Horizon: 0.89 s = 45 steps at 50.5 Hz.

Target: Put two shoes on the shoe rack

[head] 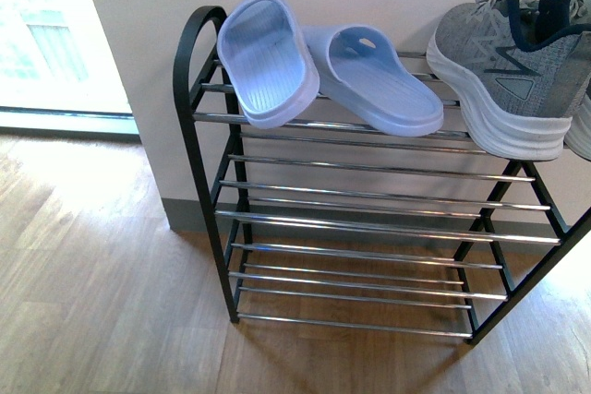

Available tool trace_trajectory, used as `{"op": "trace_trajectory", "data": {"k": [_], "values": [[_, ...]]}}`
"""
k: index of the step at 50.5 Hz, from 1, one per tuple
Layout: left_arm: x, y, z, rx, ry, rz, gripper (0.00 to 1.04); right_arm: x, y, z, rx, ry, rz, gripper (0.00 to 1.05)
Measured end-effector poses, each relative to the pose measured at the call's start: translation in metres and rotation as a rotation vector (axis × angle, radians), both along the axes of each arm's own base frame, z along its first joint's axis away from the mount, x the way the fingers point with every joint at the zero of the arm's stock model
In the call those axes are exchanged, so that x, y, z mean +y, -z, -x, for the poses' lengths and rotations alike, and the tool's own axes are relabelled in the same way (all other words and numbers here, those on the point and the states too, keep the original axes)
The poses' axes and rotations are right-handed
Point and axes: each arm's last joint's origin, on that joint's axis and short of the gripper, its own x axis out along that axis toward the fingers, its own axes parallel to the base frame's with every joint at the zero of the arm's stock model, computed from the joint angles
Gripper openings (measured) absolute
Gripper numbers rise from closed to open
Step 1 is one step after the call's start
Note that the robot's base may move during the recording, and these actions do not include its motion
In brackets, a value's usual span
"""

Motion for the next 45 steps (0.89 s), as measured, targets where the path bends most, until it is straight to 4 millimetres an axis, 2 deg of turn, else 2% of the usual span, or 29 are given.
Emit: {"op": "trace_trajectory", "data": {"k": [15,21,33,41,45], "values": [[0.0,0.0,0.004,0.0,0.0,0.0,0.01,0.0,0.0,0.0,0.0,0.0,0.0,0.96],[0.0,0.004,0.014,0.014,0.0,0.0,0.01,0.0,0.0,0.0,0.0,0.0,0.0,0.96],[0.0,0.004,0.014,0.018,-0.002,-0.001,0.01,0.0,0.0,0.0,-0.001,0.0,0.0,0.96],[0.0,0.004,0.014,0.018,-0.002,-0.001,0.23,0.0,0.0,0.0,-0.001,0.0,0.0,0.96],[0.0,0.004,0.014,0.018,-0.002,-0.001,0.41,0.0,0.0,0.0,0.0,0.0,0.0,0.96]]}}
